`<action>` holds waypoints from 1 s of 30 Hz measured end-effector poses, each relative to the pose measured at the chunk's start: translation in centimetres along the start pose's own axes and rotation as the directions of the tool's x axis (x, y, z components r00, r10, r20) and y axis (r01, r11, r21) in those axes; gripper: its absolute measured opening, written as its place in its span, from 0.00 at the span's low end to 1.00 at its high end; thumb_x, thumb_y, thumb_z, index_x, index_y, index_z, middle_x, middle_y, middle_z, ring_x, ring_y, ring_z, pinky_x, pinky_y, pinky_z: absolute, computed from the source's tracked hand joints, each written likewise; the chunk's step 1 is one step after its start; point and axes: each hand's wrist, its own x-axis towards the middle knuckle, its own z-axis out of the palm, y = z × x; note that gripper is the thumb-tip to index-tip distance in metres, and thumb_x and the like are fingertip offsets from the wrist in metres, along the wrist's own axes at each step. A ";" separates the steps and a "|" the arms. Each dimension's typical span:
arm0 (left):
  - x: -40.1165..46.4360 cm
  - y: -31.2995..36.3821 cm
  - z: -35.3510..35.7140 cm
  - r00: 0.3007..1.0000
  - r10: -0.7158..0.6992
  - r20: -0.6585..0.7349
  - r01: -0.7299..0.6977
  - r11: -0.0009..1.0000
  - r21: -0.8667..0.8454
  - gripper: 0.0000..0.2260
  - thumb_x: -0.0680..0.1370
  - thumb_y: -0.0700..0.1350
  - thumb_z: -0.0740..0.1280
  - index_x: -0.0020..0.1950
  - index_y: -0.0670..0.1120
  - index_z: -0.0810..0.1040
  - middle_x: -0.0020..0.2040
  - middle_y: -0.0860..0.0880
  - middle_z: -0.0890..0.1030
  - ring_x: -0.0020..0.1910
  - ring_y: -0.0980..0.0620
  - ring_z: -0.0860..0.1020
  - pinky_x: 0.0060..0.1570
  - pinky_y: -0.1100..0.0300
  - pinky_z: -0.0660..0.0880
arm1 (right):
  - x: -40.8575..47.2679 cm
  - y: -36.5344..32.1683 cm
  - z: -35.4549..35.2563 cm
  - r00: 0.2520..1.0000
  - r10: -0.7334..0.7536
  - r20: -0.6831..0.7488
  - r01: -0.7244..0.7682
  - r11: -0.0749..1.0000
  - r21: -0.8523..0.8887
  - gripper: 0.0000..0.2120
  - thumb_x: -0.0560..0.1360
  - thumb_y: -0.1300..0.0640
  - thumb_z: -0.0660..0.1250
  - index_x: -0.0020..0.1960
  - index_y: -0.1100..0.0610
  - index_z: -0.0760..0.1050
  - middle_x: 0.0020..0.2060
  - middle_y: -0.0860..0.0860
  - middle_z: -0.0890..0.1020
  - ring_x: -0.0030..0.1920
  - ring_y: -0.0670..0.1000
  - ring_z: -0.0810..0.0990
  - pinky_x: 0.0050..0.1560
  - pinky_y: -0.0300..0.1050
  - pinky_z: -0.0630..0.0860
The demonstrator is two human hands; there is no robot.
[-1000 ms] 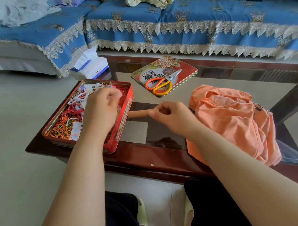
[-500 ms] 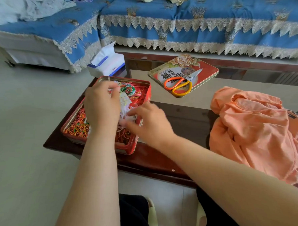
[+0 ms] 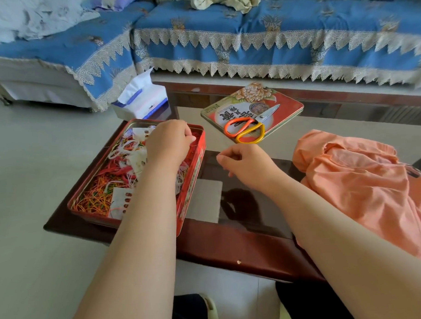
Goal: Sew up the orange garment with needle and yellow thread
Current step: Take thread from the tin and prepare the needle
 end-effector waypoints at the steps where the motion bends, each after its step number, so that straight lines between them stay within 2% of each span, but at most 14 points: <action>1: 0.2 0.1 0.1 1.000 -0.015 0.002 0.015 1.000 0.017 0.09 0.79 0.51 0.67 0.54 0.48 0.81 0.53 0.48 0.82 0.52 0.48 0.79 0.42 0.57 0.72 | 0.0 -0.1 -0.1 1.000 0.001 0.017 -0.001 1.000 -0.001 0.07 0.78 0.50 0.64 0.49 0.53 0.78 0.40 0.49 0.82 0.41 0.48 0.81 0.42 0.42 0.75; 4: 0.5 0.1 0.7 0.999 -0.050 -0.009 0.050 0.997 0.063 0.12 0.78 0.52 0.68 0.57 0.47 0.81 0.54 0.46 0.81 0.54 0.46 0.79 0.46 0.52 0.75 | -0.3 -0.6 -0.2 0.998 -0.013 0.057 0.013 1.000 -0.011 0.07 0.78 0.50 0.64 0.47 0.52 0.78 0.42 0.51 0.83 0.42 0.50 0.82 0.45 0.46 0.77; 7: 0.8 -0.4 1.4 0.997 -0.065 -0.031 0.068 0.989 0.131 0.12 0.77 0.53 0.68 0.56 0.49 0.82 0.54 0.46 0.81 0.56 0.44 0.76 0.52 0.49 0.75 | -0.6 -1.0 -0.1 0.996 -0.042 0.078 0.045 0.998 -0.043 0.07 0.79 0.50 0.64 0.46 0.52 0.78 0.42 0.51 0.84 0.42 0.52 0.82 0.47 0.49 0.79; 10: 1.0 -0.7 1.8 0.995 -0.089 -0.041 0.095 0.979 0.179 0.10 0.78 0.54 0.67 0.51 0.50 0.83 0.51 0.47 0.82 0.53 0.45 0.76 0.52 0.48 0.72 | -0.8 -1.1 -0.2 0.994 -0.031 0.102 0.037 0.998 -0.056 0.10 0.79 0.48 0.63 0.49 0.53 0.79 0.43 0.50 0.83 0.43 0.51 0.82 0.47 0.49 0.79; 14: 1.0 -0.9 2.0 0.989 -0.113 -0.091 0.127 0.979 0.162 0.10 0.80 0.49 0.62 0.46 0.48 0.82 0.44 0.47 0.81 0.47 0.45 0.78 0.51 0.47 0.76 | -0.8 -1.3 -0.2 0.993 -0.023 0.113 0.031 0.997 -0.076 0.10 0.79 0.48 0.63 0.50 0.53 0.79 0.43 0.50 0.83 0.44 0.50 0.81 0.47 0.49 0.79; 17: 0.7 -0.9 1.5 0.989 -0.104 -0.102 0.113 0.989 0.092 0.11 0.81 0.48 0.61 0.46 0.49 0.81 0.45 0.47 0.82 0.47 0.46 0.78 0.51 0.47 0.76 | -0.7 -1.3 -0.3 0.993 -0.010 0.118 0.019 0.997 -0.076 0.10 0.79 0.48 0.63 0.50 0.53 0.79 0.43 0.50 0.83 0.44 0.50 0.81 0.49 0.49 0.79; 20: 0.1 -0.6 0.0 0.987 -0.115 -0.113 0.106 0.992 -0.075 0.09 0.80 0.48 0.63 0.47 0.50 0.82 0.47 0.49 0.83 0.48 0.46 0.78 0.50 0.46 0.77 | -0.7 -1.3 -0.4 0.994 -0.003 0.114 0.013 0.996 -0.091 0.09 0.79 0.48 0.63 0.50 0.53 0.78 0.43 0.50 0.83 0.43 0.50 0.81 0.49 0.49 0.79; 23: -0.7 -0.3 -2.0 0.968 -0.161 -0.191 0.105 0.956 -0.272 0.07 0.79 0.49 0.65 0.48 0.51 0.83 0.46 0.51 0.83 0.46 0.49 0.79 0.45 0.55 0.75 | -0.7 -1.4 -0.6 1.000 -0.030 -0.006 0.029 0.997 -0.072 0.09 0.79 0.51 0.64 0.48 0.55 0.78 0.37 0.49 0.81 0.39 0.50 0.81 0.43 0.45 0.78; 24: -1.1 0.0 -2.7 0.964 -0.184 -0.193 0.105 0.926 -0.363 0.06 0.78 0.48 0.66 0.47 0.50 0.83 0.44 0.53 0.83 0.44 0.53 0.79 0.43 0.59 0.73 | -0.7 -1.5 -0.7 0.996 -0.035 -0.077 0.034 0.999 -0.016 0.09 0.79 0.51 0.64 0.48 0.56 0.78 0.35 0.49 0.80 0.36 0.48 0.80 0.39 0.43 0.77; 26: -2.4 0.9 -4.3 0.966 -0.191 -0.173 0.074 0.848 -0.524 0.05 0.77 0.48 0.67 0.46 0.51 0.82 0.41 0.57 0.81 0.40 0.61 0.76 0.39 0.66 0.69 | -0.7 -1.9 -0.8 0.985 0.014 -0.170 0.034 0.961 0.276 0.08 0.79 0.54 0.64 0.52 0.57 0.79 0.38 0.48 0.81 0.30 0.44 0.78 0.34 0.38 0.75; 27: -3.1 1.6 -4.9 0.972 -0.170 -0.165 0.042 0.809 -0.586 0.04 0.77 0.48 0.68 0.44 0.53 0.82 0.40 0.58 0.80 0.39 0.63 0.76 0.38 0.68 0.69 | -0.8 -2.4 -0.8 0.987 0.055 -0.149 0.024 0.878 0.477 0.08 0.80 0.56 0.63 0.55 0.57 0.79 0.43 0.48 0.83 0.30 0.44 0.78 0.32 0.37 0.75; 28: -3.9 2.5 -5.5 0.976 -0.141 -0.166 0.003 0.772 -0.636 0.03 0.76 0.49 0.69 0.43 0.54 0.81 0.39 0.59 0.81 0.39 0.63 0.76 0.39 0.68 0.70 | -0.8 -2.9 -0.9 0.993 0.080 -0.089 -0.001 0.745 0.667 0.09 0.80 0.57 0.62 0.58 0.57 0.78 0.48 0.48 0.83 0.30 0.45 0.78 0.30 0.37 0.73; 30: -5.5 4.4 -6.3 0.978 -0.092 -0.186 -0.066 0.713 -0.699 0.03 0.76 0.49 0.69 0.43 0.54 0.81 0.37 0.59 0.81 0.40 0.61 0.77 0.42 0.64 0.73 | -1.2 -3.7 -1.2 0.996 0.072 0.053 -0.080 0.456 0.886 0.13 0.81 0.57 0.62 0.64 0.56 0.74 0.54 0.48 0.82 0.30 0.47 0.78 0.27 0.37 0.70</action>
